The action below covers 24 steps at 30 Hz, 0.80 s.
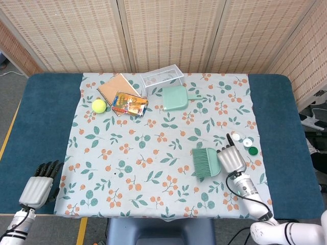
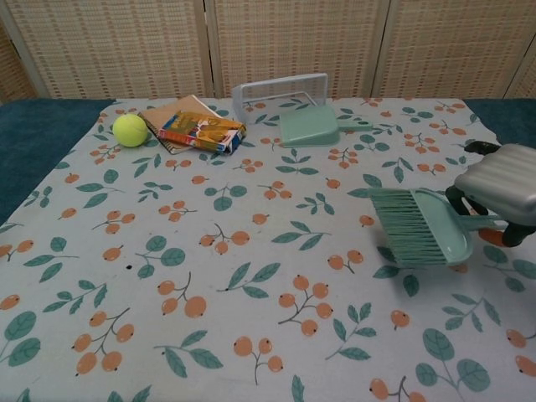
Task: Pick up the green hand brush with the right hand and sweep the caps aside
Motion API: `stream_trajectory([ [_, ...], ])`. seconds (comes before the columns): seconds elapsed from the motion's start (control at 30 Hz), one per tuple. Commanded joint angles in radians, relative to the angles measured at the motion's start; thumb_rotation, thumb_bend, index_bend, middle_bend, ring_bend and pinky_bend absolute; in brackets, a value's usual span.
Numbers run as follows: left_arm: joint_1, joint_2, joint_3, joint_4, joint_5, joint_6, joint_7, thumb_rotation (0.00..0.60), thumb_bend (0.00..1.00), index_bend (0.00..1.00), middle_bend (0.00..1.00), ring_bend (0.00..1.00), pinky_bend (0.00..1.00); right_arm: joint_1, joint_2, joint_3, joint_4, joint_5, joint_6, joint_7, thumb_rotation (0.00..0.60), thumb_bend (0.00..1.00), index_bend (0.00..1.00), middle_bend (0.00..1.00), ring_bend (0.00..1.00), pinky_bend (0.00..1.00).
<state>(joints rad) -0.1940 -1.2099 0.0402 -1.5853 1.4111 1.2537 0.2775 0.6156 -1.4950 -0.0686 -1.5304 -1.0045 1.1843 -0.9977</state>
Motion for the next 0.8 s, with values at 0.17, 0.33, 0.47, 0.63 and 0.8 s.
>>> stream_trajectory([
  [0.17,0.001,0.005,-0.001,0.003,-0.002,-0.001,-0.009,0.6,0.43,0.0,0.0,0.0,0.08,-0.059,-0.054,-0.027,0.052,-0.054,0.041,-0.004,0.6,0.38,0.0,0.21,0.18,0.0],
  [0.33,0.0,0.004,0.003,0.003,0.006,-0.003,-0.011,0.6,0.43,0.0,0.0,0.0,0.08,-0.087,-0.022,-0.039,-0.016,0.002,0.056,-0.083,0.598,0.27,0.0,0.13,0.13,0.0],
  [0.47,0.0,0.003,0.005,0.0,0.013,0.0,-0.01,0.6,0.43,0.0,0.0,0.0,0.08,-0.123,0.043,-0.053,-0.096,-0.028,0.117,-0.066,0.552,0.24,0.0,0.05,0.07,0.0],
  [0.63,0.008,0.012,0.009,-0.012,0.053,0.035,-0.036,0.6,0.43,0.0,0.0,0.0,0.08,-0.256,0.167,-0.111,-0.188,-0.268,0.362,0.144,0.545,0.24,0.0,0.0,0.0,0.0],
  [0.8,0.016,0.014,0.012,-0.006,0.111,0.085,-0.08,0.6,0.43,0.0,0.0,0.0,0.07,-0.383,0.225,-0.162,-0.168,-0.416,0.554,0.342,0.544,0.24,0.0,0.0,0.0,0.0],
])
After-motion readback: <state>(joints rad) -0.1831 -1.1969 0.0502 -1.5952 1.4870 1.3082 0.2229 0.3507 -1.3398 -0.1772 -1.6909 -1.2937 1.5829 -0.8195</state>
